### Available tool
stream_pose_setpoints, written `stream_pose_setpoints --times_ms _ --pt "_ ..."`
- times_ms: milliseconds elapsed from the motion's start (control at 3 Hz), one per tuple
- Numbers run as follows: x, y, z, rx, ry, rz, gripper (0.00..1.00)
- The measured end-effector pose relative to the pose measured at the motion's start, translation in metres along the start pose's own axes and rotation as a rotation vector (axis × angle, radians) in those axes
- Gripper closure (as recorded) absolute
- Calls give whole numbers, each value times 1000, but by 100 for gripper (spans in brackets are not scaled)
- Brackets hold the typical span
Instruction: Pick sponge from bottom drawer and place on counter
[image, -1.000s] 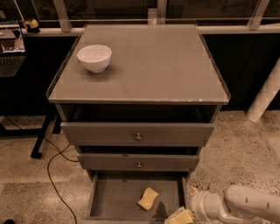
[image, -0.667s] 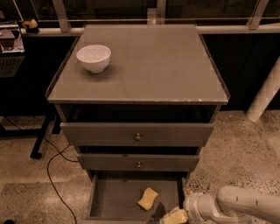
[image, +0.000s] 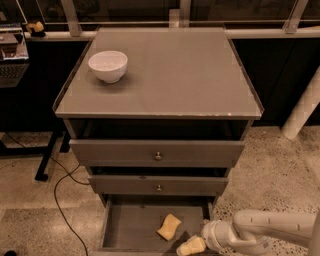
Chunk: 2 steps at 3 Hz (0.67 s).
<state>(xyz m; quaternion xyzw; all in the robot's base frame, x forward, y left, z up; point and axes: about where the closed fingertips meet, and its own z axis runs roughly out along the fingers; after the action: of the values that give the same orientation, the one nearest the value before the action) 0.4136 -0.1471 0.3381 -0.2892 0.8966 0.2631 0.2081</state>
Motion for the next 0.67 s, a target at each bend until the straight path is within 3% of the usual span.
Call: stream_pose_setpoints --times_ms 333,667 --pt "1 0 3 -2 8 -2 0" --pt "9 -12 30 18 7 104 0"
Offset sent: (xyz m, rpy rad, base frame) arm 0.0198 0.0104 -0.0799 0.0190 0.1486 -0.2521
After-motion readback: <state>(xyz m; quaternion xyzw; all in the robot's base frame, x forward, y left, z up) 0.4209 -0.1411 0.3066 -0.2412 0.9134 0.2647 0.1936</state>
